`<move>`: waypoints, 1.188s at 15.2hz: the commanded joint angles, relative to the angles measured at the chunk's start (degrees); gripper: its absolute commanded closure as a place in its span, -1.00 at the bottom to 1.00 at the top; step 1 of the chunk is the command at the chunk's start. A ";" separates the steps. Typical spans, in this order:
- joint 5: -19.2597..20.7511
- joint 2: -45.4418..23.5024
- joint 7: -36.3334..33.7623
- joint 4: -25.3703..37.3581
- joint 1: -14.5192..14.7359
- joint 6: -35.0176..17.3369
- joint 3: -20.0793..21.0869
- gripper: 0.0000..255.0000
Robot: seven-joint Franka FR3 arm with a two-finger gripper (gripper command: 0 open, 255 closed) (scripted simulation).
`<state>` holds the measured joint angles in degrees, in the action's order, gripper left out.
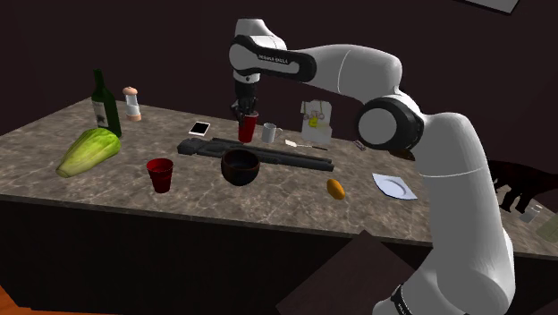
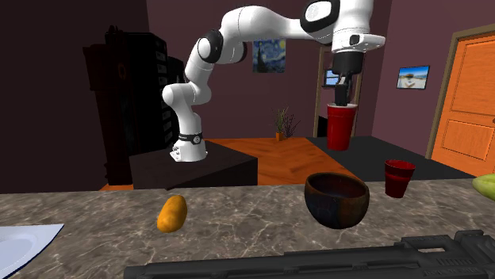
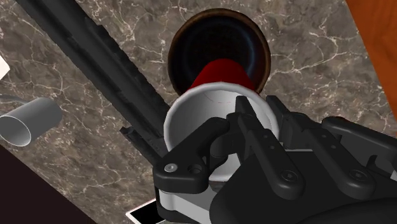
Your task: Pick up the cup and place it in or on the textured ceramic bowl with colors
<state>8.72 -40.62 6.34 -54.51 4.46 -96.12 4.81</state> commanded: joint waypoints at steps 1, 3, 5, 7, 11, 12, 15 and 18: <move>0.06 -3.79 0.51 5.99 0.14 2.18 -0.18 1.00; 0.07 -3.09 0.29 3.23 -0.01 0.13 -0.15 1.00; 0.09 -2.67 0.08 0.96 -0.13 -1.70 -0.13 1.00; 0.12 -2.36 -0.11 -1.10 -0.24 -3.44 -0.12 1.00; 0.20 -2.12 -0.47 -4.59 -0.40 -6.67 -0.12 1.00; 0.23 -2.13 -0.55 -5.35 -0.44 -7.43 -0.12 1.00; 0.31 -2.27 -0.80 -7.43 -0.52 -9.63 -0.14 1.00; 0.40 -2.58 -1.04 -9.21 -0.59 -11.71 -0.18 1.00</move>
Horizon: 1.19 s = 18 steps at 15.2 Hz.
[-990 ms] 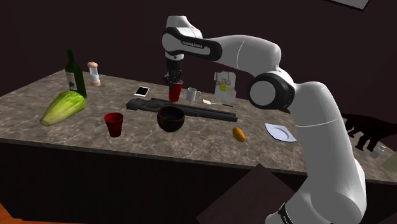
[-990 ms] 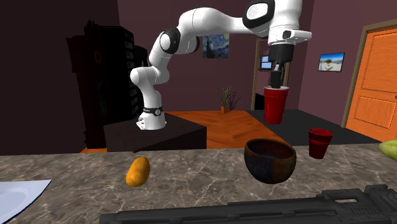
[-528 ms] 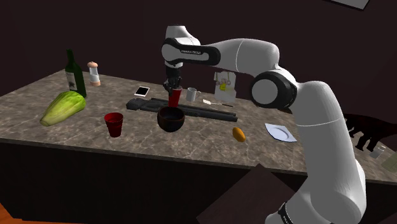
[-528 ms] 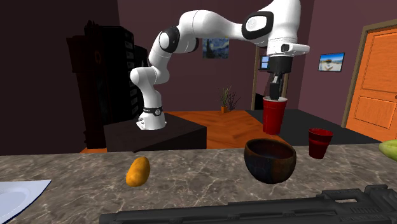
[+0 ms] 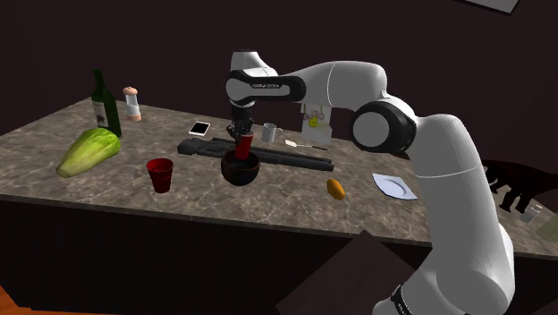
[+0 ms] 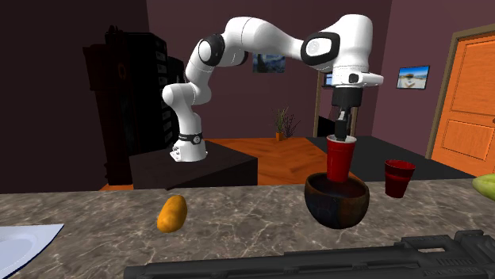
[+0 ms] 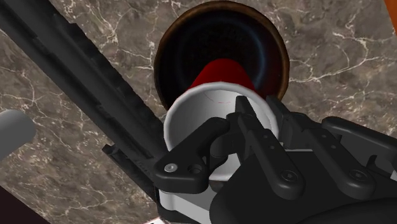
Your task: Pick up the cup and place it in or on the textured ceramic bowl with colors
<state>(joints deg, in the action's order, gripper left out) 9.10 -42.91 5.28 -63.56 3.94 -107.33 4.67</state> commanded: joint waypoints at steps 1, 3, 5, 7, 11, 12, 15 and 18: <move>0.08 -0.50 -0.10 -0.99 -0.10 -1.53 -0.05 1.00; 0.08 -0.50 -0.10 -0.99 -0.10 -1.53 -0.05 1.00; 0.08 -0.50 -0.10 -0.99 -0.10 -1.53 -0.05 1.00; 0.08 -0.50 -0.10 -0.99 -0.10 -1.53 -0.05 1.00; 0.08 -0.50 -0.09 -0.99 -0.10 -1.53 -0.06 -1.00; 0.08 -0.50 -0.09 -0.99 -0.10 -1.53 -0.05 -1.00; 0.08 -0.50 -0.09 -0.99 -0.10 -1.53 -0.05 -1.00; -0.12 0.43 0.18 3.18 0.32 3.57 0.07 -1.00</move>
